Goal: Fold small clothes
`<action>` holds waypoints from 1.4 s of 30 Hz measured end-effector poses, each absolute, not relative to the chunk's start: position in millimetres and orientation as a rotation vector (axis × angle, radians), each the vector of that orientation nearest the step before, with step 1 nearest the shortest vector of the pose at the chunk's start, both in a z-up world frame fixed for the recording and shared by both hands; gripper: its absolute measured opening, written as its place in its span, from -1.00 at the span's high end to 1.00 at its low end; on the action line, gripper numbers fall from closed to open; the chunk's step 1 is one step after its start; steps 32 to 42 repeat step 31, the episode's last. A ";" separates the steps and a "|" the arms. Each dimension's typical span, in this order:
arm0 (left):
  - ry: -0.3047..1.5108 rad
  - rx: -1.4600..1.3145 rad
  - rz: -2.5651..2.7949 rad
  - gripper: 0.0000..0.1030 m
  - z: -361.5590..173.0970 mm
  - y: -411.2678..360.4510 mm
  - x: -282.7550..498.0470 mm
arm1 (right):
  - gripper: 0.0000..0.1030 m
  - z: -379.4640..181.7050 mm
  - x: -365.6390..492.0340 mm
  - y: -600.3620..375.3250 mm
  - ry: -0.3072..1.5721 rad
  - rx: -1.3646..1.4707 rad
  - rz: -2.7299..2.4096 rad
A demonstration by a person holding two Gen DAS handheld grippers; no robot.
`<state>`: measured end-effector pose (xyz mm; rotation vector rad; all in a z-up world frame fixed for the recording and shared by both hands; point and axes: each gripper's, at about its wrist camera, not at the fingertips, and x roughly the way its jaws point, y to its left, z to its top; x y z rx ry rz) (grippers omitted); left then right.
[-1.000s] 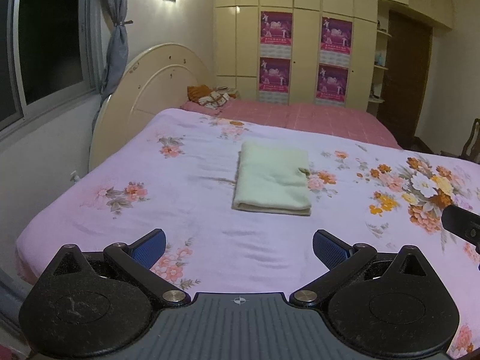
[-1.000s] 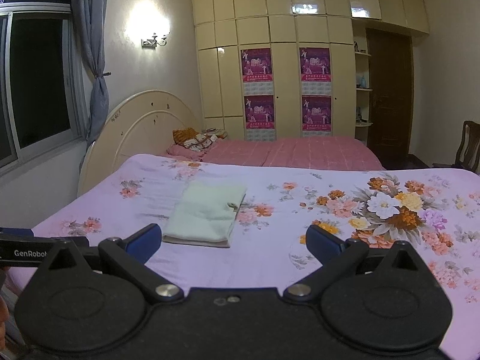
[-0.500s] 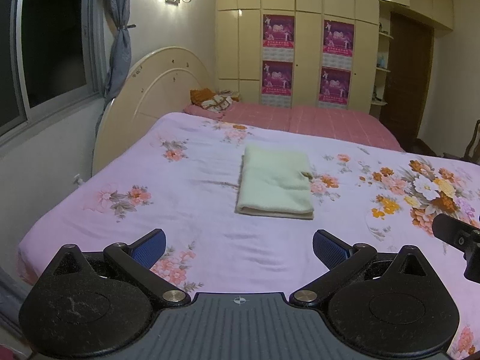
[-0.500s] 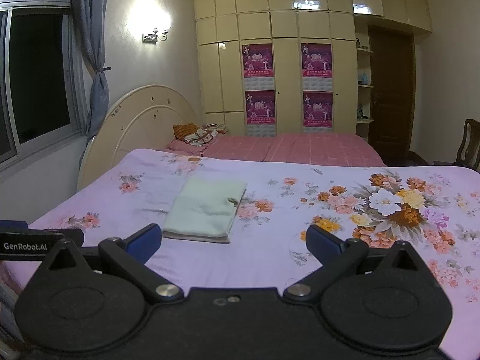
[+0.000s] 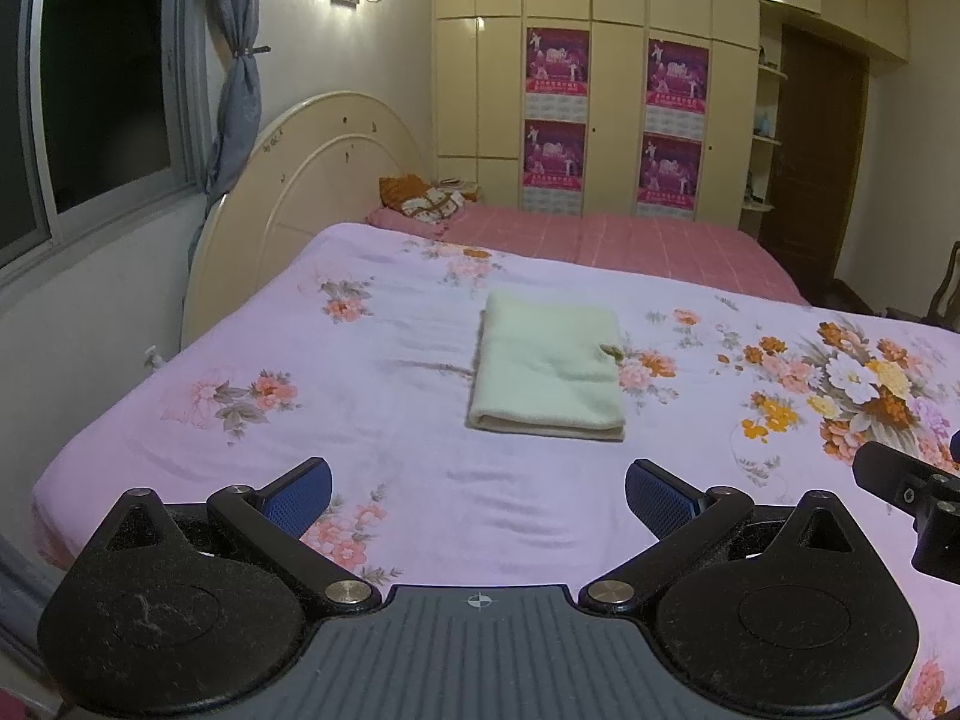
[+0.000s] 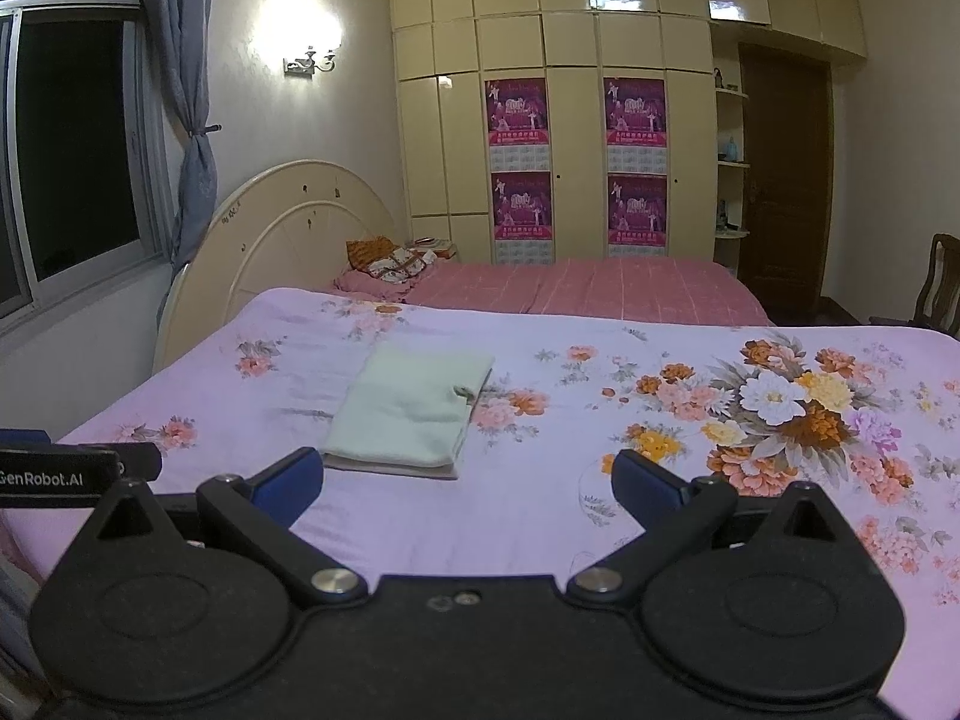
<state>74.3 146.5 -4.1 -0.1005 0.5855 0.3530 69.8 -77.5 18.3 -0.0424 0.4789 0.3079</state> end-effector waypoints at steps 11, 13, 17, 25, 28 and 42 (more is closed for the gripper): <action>0.600 -0.108 0.349 -1.00 -7.1 148.9 81.8 | -0.98 13.7 74.6 -77.3 0.492 -0.047 0.313; 0.601 -0.108 0.349 -1.00 -7.4 148.8 82.8 | -0.98 12.5 76.7 -77.0 0.496 -0.046 0.313; 0.607 -0.110 0.346 -1.00 -8.4 148.5 86.1 | -0.98 10.2 80.7 -76.9 0.505 -0.048 0.314; 0.619 -0.111 0.324 -1.00 -11.2 150.1 93.8 | -0.98 10.0 85.7 -76.7 0.512 -0.045 0.314; 0.610 -0.112 0.295 -1.00 -14.5 150.3 96.3 | -0.98 9.8 85.8 -76.6 0.514 -0.046 0.315; 0.600 -0.073 0.304 -1.00 -18.5 147.2 102.2 | -0.98 5.7 89.7 -73.9 0.524 -0.050 0.315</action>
